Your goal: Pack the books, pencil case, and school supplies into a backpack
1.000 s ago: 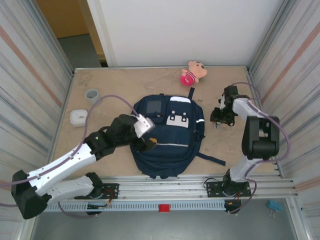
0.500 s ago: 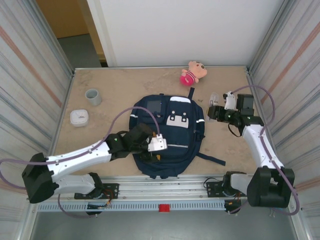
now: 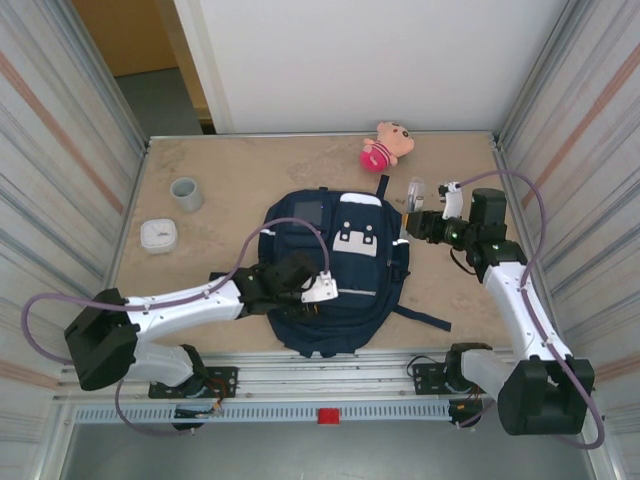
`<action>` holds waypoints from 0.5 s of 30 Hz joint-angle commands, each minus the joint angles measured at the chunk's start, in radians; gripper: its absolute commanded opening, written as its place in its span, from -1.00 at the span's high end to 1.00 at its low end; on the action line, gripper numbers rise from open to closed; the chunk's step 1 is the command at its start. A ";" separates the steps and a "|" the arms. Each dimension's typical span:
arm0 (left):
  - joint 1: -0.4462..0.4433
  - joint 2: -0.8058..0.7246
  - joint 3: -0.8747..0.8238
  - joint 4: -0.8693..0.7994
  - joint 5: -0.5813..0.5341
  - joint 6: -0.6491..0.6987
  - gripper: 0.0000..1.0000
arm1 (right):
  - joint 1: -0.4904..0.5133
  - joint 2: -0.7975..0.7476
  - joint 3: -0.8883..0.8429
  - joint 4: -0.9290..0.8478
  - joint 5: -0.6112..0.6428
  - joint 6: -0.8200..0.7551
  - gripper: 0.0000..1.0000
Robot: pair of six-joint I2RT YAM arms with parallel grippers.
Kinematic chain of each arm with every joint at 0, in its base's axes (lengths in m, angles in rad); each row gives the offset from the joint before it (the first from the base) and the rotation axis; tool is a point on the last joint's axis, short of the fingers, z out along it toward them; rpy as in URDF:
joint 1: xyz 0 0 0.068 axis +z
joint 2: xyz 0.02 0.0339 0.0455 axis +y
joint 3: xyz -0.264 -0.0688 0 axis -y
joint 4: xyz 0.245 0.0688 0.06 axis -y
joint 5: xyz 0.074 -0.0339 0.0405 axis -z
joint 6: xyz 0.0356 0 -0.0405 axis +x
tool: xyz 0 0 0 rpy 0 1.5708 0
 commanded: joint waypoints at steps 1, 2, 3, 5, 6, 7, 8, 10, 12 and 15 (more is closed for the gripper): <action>0.001 -0.069 0.008 0.050 -0.043 -0.006 -0.41 | 0.008 -0.039 -0.017 0.032 0.002 -0.028 0.28; 0.005 -0.082 0.007 0.052 -0.042 -0.009 -0.38 | 0.007 -0.041 -0.018 0.033 0.000 -0.031 0.28; 0.011 -0.094 0.006 0.054 -0.042 -0.010 -0.34 | 0.009 -0.042 -0.018 0.033 -0.001 -0.031 0.28; 0.028 -0.107 -0.006 0.060 -0.045 -0.013 -0.24 | 0.011 -0.044 -0.019 0.037 -0.005 -0.033 0.28; 0.032 -0.109 -0.011 0.061 -0.052 -0.013 -0.19 | 0.013 -0.046 -0.019 0.038 -0.007 -0.034 0.29; 0.035 -0.108 -0.017 0.063 -0.065 -0.013 -0.13 | 0.014 -0.049 -0.020 0.040 -0.009 -0.036 0.29; 0.037 -0.108 -0.019 0.061 -0.072 -0.011 -0.03 | 0.018 -0.049 -0.021 0.040 -0.011 -0.039 0.30; 0.040 -0.106 -0.021 0.064 -0.074 -0.012 0.27 | 0.024 -0.048 -0.024 0.045 -0.013 -0.050 0.30; 0.040 -0.106 -0.021 0.069 -0.065 -0.013 0.57 | 0.029 -0.084 -0.027 0.048 -0.014 -0.050 0.30; 0.040 -0.104 0.006 0.060 -0.030 -0.033 0.91 | 0.030 -0.098 -0.026 0.053 -0.052 -0.053 0.30</action>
